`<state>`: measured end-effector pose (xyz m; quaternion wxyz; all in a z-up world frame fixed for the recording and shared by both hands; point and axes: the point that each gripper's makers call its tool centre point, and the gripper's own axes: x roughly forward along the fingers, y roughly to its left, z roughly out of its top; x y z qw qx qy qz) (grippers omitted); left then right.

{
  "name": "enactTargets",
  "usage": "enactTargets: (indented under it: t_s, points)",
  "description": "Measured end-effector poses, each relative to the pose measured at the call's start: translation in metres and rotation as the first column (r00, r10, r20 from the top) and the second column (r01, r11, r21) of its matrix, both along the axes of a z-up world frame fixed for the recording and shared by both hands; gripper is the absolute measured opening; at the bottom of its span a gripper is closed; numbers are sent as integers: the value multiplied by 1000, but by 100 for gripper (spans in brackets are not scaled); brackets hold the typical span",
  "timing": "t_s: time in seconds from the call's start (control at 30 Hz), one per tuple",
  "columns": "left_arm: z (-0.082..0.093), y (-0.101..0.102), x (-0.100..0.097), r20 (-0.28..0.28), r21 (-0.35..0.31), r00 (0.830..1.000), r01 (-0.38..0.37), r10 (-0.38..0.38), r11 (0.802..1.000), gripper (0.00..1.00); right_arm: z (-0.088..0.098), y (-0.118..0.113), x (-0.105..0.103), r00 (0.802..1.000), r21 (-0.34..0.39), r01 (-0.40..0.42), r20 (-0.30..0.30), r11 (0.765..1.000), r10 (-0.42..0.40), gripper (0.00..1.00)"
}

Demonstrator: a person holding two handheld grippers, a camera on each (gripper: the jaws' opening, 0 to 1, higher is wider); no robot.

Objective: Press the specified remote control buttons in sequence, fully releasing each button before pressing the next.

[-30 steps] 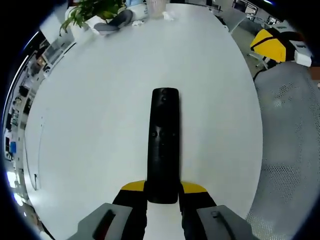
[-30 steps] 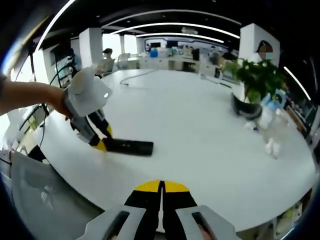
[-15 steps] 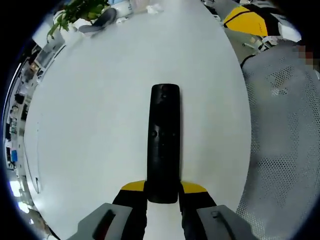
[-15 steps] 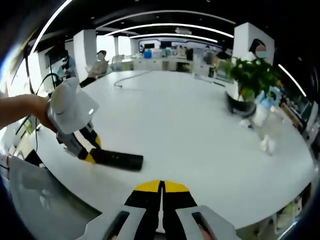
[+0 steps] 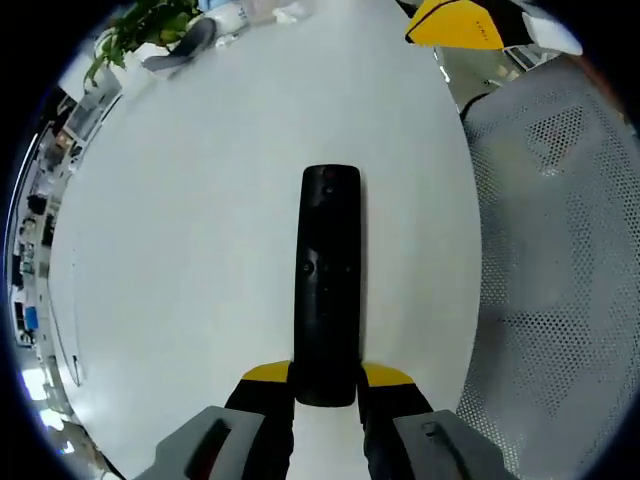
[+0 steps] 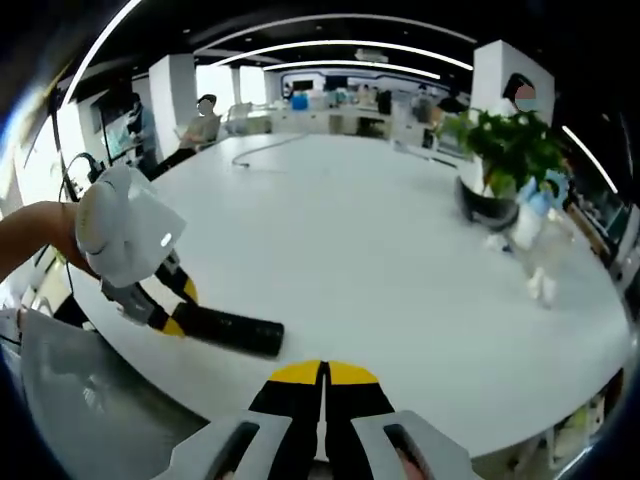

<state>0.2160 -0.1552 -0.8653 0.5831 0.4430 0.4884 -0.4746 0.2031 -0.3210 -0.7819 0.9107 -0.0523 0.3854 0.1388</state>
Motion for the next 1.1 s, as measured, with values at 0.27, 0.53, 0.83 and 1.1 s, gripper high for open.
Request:
enactTargets:
  t_s: [0.27,0.53,0.83,1.1]
  points:
    - [1,1,-16,-4,-59,999,-38,38,998,24,-1,4,-1,1000,16,-20,-16,1000,20,0]
    - [0,0,-25,-4,-80,997,-75,75,994,24,0,5,2,999,-25,-38,-6,999,38,0]
    - [1,0,-41,-7,-124,996,-86,86,989,24,-5,23,8,995,94,-50,-85,994,58,0]
    - [1,0,-51,-3,-163,992,-121,122,979,24,-27,45,10,970,118,-97,-210,988,121,0]
